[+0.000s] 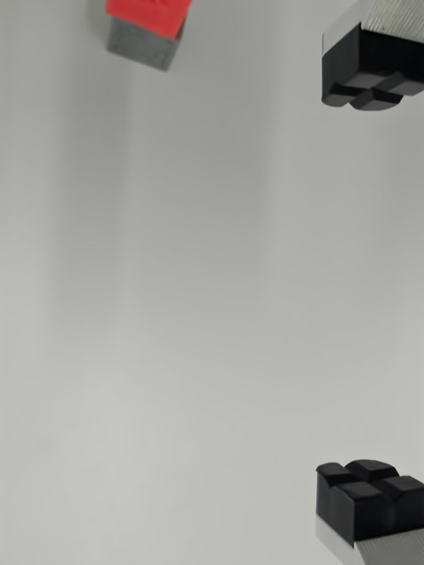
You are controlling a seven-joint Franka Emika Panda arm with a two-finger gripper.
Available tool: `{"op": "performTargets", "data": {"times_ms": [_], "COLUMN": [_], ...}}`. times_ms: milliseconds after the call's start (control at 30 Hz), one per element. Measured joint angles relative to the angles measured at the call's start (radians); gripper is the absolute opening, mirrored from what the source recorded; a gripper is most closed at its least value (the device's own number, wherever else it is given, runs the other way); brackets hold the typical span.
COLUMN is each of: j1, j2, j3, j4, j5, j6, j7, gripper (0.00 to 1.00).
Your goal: Destack cube
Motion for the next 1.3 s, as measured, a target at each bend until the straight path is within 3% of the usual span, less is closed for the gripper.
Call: {"op": "performTargets", "data": {"times_ms": [667, 1300], "j1": [-0.004, -0.032], "j2": [0.003, 0.028], "j3": [-0.002, -0.019], "j4": [0.0, -0.009], "j5": [0.0, 0.004], "j6": [0.0, 0.036], "j7": [-0.001, -0.022], "gripper": [1.0, 1.0]}}
